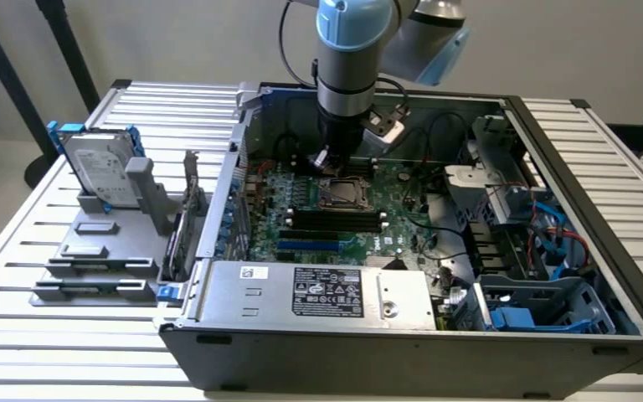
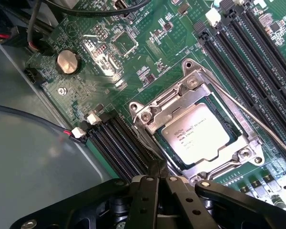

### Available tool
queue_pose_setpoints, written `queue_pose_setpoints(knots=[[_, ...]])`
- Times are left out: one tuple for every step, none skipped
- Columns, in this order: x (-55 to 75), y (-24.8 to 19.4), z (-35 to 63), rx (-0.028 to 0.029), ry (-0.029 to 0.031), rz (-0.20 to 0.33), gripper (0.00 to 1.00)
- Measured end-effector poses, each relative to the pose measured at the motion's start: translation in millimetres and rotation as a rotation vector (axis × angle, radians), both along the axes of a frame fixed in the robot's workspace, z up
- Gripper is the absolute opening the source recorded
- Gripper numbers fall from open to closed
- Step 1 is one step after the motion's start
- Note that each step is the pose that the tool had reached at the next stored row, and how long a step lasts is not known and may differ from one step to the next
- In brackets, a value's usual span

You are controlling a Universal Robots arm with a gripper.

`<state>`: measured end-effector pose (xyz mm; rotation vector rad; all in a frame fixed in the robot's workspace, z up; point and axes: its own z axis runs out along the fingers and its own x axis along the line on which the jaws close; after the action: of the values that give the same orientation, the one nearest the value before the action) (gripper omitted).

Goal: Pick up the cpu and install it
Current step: 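Install the first cpu locking lever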

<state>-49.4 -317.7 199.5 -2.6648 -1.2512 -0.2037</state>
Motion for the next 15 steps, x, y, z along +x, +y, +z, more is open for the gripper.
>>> queue_pose_setpoints(knots=[[0.0,0.1,0.0,0.0000,0.0003,0.000,0.11],[0.1,0.1,0.0,0.0000,0.0011,0.000,0.11],[0.1,0.1,0.0,0.0000,0.0023,0.000,0.11],[0.1,0.1,0.0,0.0000,0.0034,0.000,0.11],[0.1,0.1,0.0,0.0000,0.0042,0.000,0.11],[0.0,0.2,0.0,0.0000,0.0050,0.000,0.11],[0.0,0.2,0.1,0.0000,0.0059,0.000,0.11],[0.0,0.2,0.2,-0.0001,0.0069,0.000,0.11],[0.0,0.3,0.3,-0.0001,0.0077,0.000,0.11],[0.0,0.4,0.4,-0.0002,0.0086,0.000,0.11],[0.0,0.5,0.5,-0.0002,0.0094,0.000,0.11],[0.0,0.6,0.6,-0.0001,0.0100,0.000,0.11],[0.1,0.8,0.7,-0.0001,0.0107,0.000,0.11],[0.1,0.9,0.8,-0.0001,0.0113,0.000,0.11],[0.1,1.0,0.8,0.0001,0.0118,0.000,0.11]])
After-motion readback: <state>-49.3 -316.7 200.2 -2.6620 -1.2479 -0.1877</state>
